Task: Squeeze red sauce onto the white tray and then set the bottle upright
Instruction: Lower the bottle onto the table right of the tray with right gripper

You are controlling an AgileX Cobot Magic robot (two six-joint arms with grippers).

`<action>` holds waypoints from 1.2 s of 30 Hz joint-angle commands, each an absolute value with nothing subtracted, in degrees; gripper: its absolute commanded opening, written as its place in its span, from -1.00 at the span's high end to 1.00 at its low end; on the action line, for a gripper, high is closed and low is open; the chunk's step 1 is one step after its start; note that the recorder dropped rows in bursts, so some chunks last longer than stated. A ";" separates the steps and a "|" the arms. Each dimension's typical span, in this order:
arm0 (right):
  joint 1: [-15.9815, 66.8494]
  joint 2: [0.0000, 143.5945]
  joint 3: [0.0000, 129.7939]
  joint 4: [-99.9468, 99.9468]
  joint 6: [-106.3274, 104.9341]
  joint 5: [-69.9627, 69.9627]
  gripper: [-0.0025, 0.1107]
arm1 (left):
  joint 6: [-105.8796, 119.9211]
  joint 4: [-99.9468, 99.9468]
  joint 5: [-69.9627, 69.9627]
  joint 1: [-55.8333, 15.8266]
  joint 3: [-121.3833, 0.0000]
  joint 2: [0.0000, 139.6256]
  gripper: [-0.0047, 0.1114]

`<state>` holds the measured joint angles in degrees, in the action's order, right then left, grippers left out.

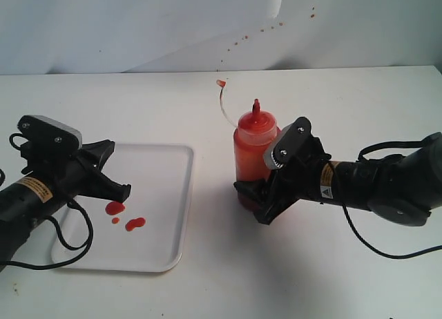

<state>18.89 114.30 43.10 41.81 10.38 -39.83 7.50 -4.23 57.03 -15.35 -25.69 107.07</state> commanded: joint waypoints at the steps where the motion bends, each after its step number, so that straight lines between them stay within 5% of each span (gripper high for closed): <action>1: 18.80 114.29 42.49 38.13 9.51 -36.05 0.96 | 7.57 -3.55 57.85 -15.28 -25.68 107.25 0.92; 10: 18.80 114.29 42.49 32.36 9.51 -36.05 0.93 | 7.57 -3.55 57.85 -15.28 -25.68 107.25 0.92; 12: 18.80 114.29 42.49 33.02 9.51 -36.05 0.71 | 7.57 -3.55 57.85 -15.28 -25.68 107.25 0.92; 14: 18.80 114.29 42.49 33.12 9.51 -35.65 0.24 | 7.57 -3.55 57.85 -15.28 -25.68 107.25 0.92; 17: 18.80 114.29 42.49 27.07 9.51 -35.65 -0.74 | 7.57 -3.55 57.85 -15.28 -25.68 107.25 0.92; 18: 18.80 114.29 42.49 25.87 9.51 -35.65 -0.90 | 7.57 -3.55 57.85 -15.28 -25.68 107.25 0.92; 36: 18.80 110.99 42.49 32.60 18.95 -40.62 -0.90 | 7.57 -3.55 57.85 -15.28 -25.68 107.25 0.92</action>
